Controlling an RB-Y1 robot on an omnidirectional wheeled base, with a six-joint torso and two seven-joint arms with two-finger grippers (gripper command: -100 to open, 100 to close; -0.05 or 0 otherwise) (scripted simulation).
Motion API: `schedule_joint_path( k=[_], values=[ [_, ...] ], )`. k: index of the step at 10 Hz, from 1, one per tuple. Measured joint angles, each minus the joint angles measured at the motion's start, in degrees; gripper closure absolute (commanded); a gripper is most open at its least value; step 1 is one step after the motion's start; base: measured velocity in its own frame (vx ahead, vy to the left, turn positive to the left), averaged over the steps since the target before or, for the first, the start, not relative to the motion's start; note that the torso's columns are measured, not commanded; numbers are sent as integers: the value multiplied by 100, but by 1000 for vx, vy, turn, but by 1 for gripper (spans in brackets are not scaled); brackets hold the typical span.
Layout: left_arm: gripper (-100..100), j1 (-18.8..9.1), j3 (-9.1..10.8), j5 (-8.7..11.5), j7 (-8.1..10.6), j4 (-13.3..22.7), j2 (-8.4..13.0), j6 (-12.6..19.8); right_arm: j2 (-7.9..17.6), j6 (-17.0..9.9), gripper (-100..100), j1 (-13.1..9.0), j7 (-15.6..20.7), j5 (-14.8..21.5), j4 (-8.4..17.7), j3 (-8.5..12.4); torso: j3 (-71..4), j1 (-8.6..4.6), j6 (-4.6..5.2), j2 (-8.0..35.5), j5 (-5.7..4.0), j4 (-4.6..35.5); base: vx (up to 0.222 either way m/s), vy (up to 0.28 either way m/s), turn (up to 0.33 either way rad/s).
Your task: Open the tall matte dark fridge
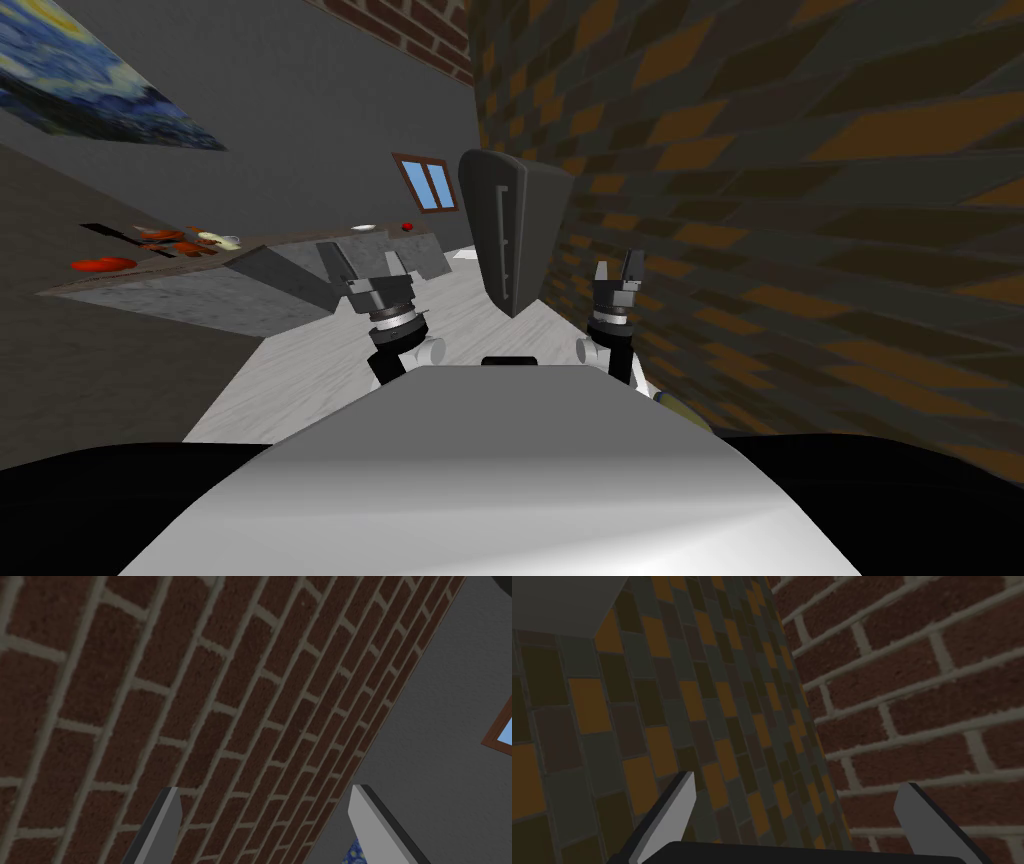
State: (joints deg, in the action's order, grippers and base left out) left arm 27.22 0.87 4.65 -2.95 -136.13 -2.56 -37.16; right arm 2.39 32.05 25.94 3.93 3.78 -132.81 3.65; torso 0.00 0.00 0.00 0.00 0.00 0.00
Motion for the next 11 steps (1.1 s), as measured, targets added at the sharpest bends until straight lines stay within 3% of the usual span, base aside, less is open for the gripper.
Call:
schedule_joint_path(
  k=[2,9,10,11],
  values=[
    [0,0,0,0,0,0,0,0,0,0,0,0,0,0,0,0,-1200,0,0,597,0,600,0,0,0],
    [0,0,0,0,0,-2,0,0,0,1,0,0,0,0,-2,0,-7073,0,0,3539,0,3537,0,0,0],
    [0,0,0,0,0,-2,0,0,0,1,-100,0,0,0,-2,0,-7919,0,0,3962,0,3960,29,12,43],
    [0,0,0,0,0,0,0,0,157,16,-100,-3,5,59,26,68,-8317,2,-1,4148,1,4148,50,23,56]
  ],
)
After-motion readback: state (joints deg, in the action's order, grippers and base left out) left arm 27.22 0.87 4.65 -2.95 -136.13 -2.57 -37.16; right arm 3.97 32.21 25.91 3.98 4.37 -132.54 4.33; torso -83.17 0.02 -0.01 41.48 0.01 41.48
